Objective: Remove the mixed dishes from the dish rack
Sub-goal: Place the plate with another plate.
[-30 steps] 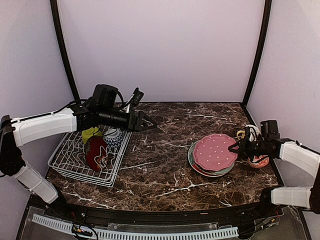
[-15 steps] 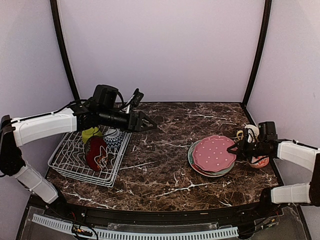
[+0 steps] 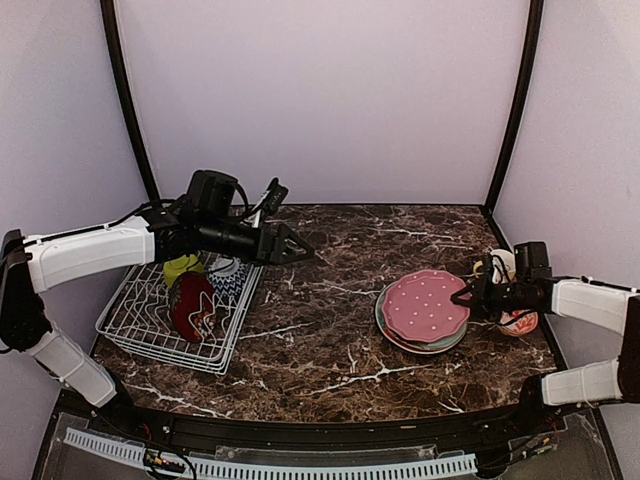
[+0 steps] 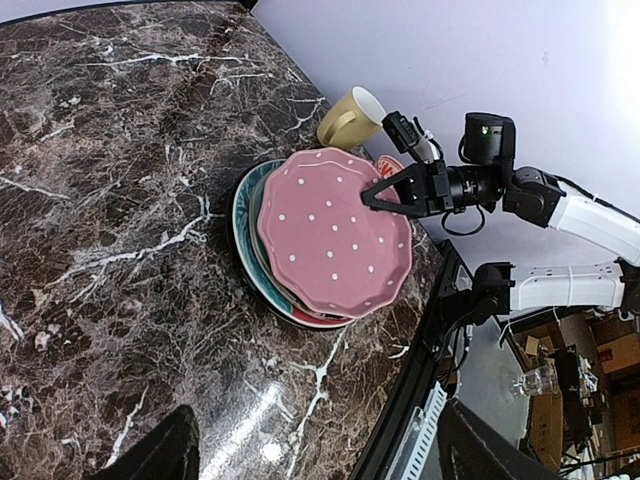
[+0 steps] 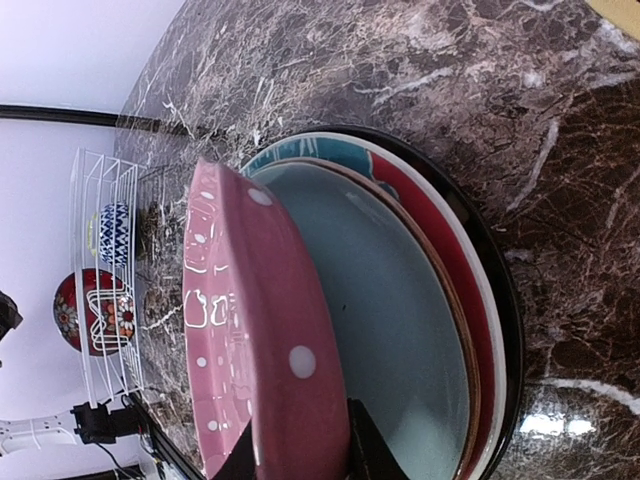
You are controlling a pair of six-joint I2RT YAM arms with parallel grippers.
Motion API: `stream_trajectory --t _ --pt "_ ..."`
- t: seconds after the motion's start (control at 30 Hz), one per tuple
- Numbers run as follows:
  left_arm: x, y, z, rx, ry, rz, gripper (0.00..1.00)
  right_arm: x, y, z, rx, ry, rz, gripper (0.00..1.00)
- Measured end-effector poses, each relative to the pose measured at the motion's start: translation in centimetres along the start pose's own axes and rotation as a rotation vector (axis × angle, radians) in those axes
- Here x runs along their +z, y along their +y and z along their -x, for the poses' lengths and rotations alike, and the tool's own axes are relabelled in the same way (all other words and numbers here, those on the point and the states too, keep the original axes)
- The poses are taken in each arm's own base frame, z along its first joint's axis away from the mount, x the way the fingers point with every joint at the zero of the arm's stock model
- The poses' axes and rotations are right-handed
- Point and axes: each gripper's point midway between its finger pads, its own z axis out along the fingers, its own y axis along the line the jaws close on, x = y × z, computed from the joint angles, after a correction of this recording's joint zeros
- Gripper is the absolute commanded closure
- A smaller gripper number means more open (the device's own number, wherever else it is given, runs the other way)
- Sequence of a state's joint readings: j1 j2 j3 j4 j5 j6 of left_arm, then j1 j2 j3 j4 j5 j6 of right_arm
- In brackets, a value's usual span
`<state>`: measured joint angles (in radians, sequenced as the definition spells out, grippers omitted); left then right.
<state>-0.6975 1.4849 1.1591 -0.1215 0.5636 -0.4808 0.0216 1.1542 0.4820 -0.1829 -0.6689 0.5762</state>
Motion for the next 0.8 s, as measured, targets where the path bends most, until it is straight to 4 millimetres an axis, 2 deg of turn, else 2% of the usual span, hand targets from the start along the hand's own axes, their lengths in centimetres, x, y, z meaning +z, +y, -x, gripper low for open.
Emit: stream_trajectory --t 0.13,0.33,0.6,0.8 --pt "0.1 0.1 -0.1 0.001 0.004 0.003 0.19 0.1 -0.1 -0.2 -0.032 0.011 -0.031 0.61" --pt "0.1 0.4 -0.4 0.006 0.013 0.014 0.19 0.0 -1.4 -1.5 -0.036 0.055 -0.123 0.41" --pt "0.1 0.6 -0.6 0.009 0.023 0.023 0.19 -1.0 -0.8 -0.9 -0.083 0.027 -0.171 0.21" --pt "0.0 1.4 -1.1 0.015 0.037 0.066 0.19 -1.4 -1.2 -0.7 -0.092 0.023 -0.221 0.15"
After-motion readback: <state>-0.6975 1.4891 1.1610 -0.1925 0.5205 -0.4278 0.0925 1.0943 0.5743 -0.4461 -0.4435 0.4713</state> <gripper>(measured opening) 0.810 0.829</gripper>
